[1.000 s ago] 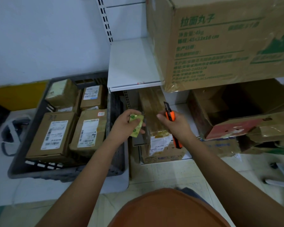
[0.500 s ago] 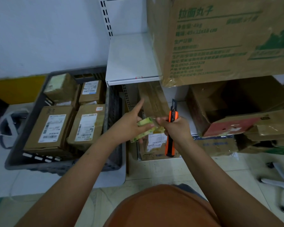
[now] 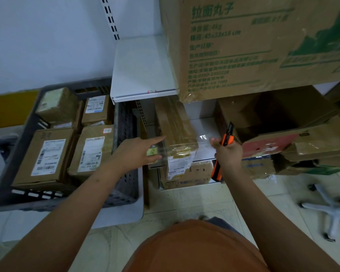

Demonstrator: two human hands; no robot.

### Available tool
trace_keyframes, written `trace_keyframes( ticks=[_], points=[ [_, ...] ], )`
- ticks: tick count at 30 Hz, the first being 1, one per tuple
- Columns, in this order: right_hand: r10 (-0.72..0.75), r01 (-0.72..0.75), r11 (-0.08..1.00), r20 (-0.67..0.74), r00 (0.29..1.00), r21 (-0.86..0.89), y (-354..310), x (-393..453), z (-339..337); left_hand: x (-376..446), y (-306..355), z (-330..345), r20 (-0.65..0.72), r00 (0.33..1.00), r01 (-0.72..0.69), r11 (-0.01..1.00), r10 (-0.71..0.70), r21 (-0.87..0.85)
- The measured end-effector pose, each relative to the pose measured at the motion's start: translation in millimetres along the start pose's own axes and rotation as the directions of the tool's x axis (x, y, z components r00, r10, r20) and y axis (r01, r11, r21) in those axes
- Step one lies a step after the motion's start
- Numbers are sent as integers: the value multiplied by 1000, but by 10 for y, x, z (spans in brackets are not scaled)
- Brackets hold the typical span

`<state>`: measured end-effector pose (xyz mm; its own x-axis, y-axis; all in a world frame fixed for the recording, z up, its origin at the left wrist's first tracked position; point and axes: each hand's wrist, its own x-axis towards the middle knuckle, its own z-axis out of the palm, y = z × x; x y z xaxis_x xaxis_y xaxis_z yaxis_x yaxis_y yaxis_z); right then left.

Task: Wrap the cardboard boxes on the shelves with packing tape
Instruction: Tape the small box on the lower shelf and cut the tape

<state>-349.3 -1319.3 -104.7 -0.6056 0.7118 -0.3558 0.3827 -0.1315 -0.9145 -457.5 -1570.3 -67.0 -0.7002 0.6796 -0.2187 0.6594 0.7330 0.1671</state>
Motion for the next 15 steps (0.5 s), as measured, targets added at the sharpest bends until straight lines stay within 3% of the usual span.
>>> trace_keyframes(
  ticks=[5,12,15],
  points=[
    [49,-48,996,9,999,-76,148,127,61,227,-90,138,53,998,-37,994,32,101],
    [198,-183,974,104,975,-133,340,236,370,322,-133,326,93,994,-62,995,55,76],
    [92,-65,964,95,991,-258,333,245,533,343,-132,407,76,997,-5,998,0,69]
  ],
)
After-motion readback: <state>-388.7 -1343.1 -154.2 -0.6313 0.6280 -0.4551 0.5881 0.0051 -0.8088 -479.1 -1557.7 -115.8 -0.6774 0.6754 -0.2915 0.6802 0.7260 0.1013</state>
